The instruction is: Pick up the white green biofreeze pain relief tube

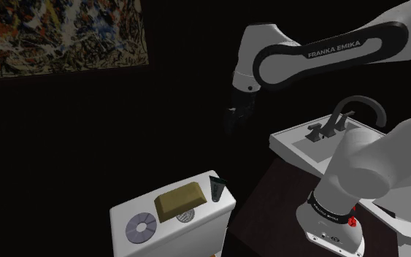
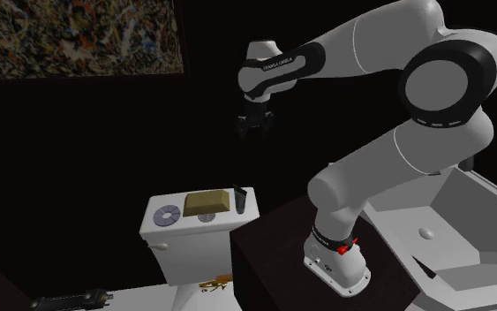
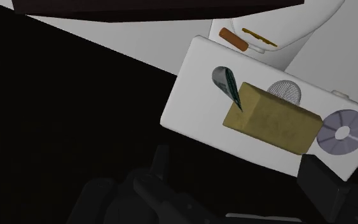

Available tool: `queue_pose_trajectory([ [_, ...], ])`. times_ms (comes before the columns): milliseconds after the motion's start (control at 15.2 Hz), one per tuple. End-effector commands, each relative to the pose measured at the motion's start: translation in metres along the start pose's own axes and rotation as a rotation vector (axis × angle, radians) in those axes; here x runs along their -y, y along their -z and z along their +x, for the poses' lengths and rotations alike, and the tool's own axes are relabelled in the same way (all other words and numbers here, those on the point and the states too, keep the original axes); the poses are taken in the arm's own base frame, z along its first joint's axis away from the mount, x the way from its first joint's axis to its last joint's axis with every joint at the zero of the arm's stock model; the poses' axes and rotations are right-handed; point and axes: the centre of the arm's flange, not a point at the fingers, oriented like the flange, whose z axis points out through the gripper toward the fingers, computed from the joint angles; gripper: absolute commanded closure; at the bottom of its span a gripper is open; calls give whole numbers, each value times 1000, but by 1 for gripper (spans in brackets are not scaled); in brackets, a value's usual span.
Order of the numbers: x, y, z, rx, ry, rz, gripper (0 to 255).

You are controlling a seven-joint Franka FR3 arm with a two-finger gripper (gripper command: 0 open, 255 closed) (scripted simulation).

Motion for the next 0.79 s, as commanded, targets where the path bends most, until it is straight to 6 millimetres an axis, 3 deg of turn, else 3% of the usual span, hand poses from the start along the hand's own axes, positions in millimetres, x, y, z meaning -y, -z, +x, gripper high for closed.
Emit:
queue_pose_trajectory([
  [0, 8, -24, 4, -2, 19, -11, 0],
  [726, 57, -163, 24, 2, 118, -73, 0],
])
